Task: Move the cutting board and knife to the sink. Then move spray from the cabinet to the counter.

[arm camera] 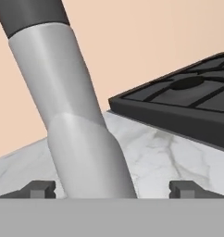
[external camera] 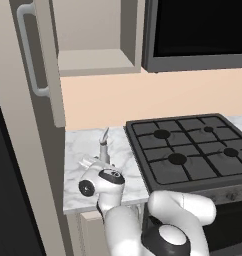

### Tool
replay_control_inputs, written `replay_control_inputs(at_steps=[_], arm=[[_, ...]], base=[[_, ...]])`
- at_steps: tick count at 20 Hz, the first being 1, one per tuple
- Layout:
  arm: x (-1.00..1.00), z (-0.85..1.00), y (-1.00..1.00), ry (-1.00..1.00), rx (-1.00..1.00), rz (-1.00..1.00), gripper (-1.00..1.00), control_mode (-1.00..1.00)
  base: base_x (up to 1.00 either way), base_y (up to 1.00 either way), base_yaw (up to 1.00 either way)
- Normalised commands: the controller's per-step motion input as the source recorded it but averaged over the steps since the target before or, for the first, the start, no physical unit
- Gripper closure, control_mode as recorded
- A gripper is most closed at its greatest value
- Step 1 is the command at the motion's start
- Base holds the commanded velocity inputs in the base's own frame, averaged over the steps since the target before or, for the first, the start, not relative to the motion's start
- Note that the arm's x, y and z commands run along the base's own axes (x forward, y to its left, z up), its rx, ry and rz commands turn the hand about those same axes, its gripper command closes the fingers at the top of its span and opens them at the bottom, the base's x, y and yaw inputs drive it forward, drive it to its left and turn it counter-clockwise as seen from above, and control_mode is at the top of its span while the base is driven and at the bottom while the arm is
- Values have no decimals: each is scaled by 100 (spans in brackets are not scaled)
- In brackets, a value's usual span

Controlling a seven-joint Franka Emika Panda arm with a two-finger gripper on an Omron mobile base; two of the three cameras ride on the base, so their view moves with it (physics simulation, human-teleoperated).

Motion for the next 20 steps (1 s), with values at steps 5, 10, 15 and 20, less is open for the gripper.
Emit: replay_control_inputs(at_steps=[5,10,15,20], arm=[[-28,18,-2,0,0,-4,-100,-100],[-40,41,0,0,0,-8,-100,-100],[-54,42,0,0,0,-9,-100,-100],[-71,41,-11,-3,0,-8,-100,-100]], base=[[0,0,0],[0,0,0],[0,0,0],[0,0,0]])
